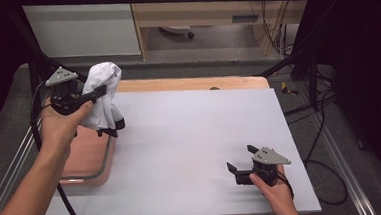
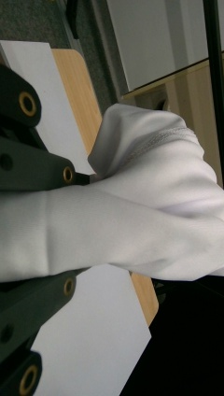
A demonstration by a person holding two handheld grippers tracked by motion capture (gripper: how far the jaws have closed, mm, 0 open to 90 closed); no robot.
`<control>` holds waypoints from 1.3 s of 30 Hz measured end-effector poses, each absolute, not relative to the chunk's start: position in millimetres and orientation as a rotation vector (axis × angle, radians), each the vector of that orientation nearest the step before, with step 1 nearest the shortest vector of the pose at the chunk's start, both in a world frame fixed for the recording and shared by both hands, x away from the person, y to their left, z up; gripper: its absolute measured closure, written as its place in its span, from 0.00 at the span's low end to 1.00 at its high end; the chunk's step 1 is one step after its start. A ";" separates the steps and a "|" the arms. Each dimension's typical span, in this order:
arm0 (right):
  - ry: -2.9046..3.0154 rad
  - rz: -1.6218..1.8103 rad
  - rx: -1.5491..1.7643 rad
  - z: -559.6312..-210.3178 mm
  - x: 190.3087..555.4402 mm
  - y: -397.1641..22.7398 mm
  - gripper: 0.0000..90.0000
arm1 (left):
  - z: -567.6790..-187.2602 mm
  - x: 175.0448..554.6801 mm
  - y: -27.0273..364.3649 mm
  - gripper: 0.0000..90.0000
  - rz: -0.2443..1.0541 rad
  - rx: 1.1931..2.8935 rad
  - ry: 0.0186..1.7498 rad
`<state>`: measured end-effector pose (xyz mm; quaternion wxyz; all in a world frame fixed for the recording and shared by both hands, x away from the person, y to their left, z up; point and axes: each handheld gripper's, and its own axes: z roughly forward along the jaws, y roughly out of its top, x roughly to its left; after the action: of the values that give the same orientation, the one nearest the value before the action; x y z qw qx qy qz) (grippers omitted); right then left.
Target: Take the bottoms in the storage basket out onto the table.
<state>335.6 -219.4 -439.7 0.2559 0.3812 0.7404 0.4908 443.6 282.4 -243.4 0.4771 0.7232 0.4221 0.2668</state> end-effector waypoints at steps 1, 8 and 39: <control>2.006 1.333 1.034 -439.6 335.4 -219.5 0.05 | -242.8 443.2 281.0 0.85 0.649 1.763 1.026; 2.017 1.330 1.029 -441.6 335.9 -218.9 0.05 | -243.3 442.4 267.4 0.85 0.623 1.766 0.999; 2.007 1.298 1.063 -441.0 336.5 -217.5 0.05 | -250.4 469.5 221.9 0.85 0.599 1.832 0.929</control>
<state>336.5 -217.5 -441.0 0.2597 0.3924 0.7409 0.4793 469.5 221.9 -250.4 0.4804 0.7509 0.3809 0.2457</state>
